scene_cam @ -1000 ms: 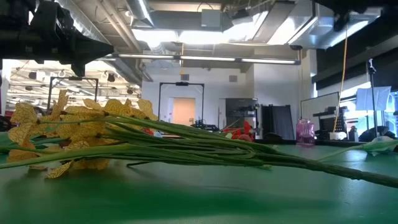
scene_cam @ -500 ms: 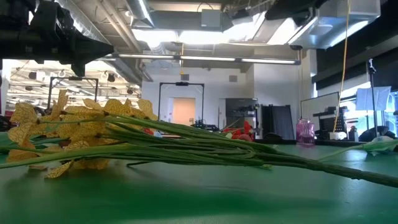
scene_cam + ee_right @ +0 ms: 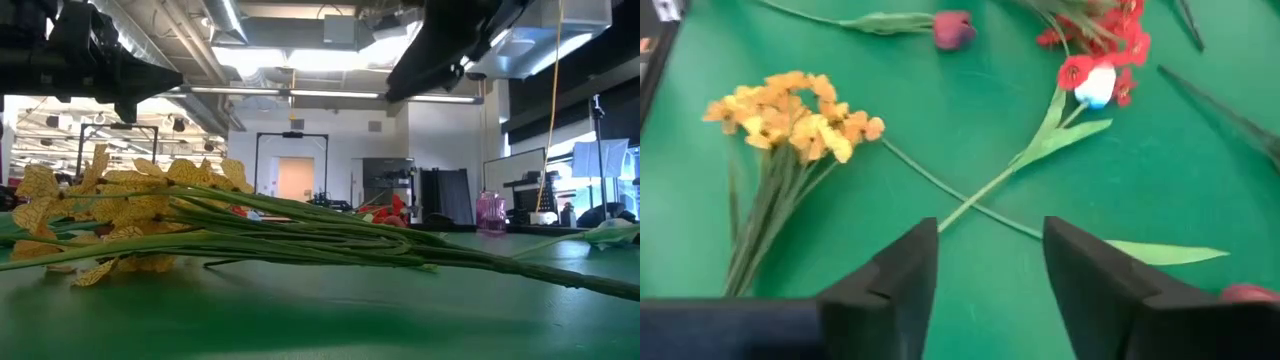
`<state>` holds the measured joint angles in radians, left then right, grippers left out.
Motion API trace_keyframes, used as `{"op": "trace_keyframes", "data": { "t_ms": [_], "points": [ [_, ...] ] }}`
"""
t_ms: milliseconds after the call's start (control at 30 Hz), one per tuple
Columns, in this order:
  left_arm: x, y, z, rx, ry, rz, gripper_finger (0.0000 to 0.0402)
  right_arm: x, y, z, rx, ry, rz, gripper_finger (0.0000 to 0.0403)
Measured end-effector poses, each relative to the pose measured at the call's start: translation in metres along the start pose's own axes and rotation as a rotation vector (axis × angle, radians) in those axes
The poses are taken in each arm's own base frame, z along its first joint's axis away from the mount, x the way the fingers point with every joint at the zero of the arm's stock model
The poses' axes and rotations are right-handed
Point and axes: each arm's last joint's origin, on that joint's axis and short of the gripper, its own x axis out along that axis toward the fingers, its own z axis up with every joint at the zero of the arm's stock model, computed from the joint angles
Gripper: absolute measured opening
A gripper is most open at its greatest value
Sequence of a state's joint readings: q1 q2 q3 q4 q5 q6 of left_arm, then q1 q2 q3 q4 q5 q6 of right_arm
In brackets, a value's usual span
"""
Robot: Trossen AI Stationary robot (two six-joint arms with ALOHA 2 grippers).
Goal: Sort flowers into vase by color
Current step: Put the left white tulip into the purple vase
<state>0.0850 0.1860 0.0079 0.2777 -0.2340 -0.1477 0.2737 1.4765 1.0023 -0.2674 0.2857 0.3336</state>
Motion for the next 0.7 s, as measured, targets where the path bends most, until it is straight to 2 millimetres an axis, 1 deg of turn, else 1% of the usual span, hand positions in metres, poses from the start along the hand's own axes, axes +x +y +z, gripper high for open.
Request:
{"op": "trace_keyframes", "data": {
  "t_ms": [100, 233, 400, 533, 700],
  "points": [
    [0.000, 0.000, 0.000, 0.000, 0.000, 0.000, 0.0000, 0.017, -0.005, -0.004, 0.045, 0.024, -0.037, 0.0208],
    [0.000, 0.000, 0.000, 0.000, 0.000, 0.000, 0.0000, 0.042, -0.016, -0.009, 0.066, 0.060, -0.082, 0.0210],
    [0.000, 0.000, 0.000, 0.000, 0.000, 0.001, 0.0000, 0.069, -0.030, -0.008, 0.124, 0.050, -0.020, 0.0209],
    [0.000, 0.000, 0.000, 0.000, 0.000, 0.000, 0.0000, 0.085, -0.038, -0.006, 0.157, 0.009, 0.032, 0.0209],
    [0.000, 0.000, 0.000, 0.000, 0.000, 0.001, 0.0000, 0.097, -0.042, -0.006, 0.173, -0.016, 0.065, 0.0209]
  ]
}}
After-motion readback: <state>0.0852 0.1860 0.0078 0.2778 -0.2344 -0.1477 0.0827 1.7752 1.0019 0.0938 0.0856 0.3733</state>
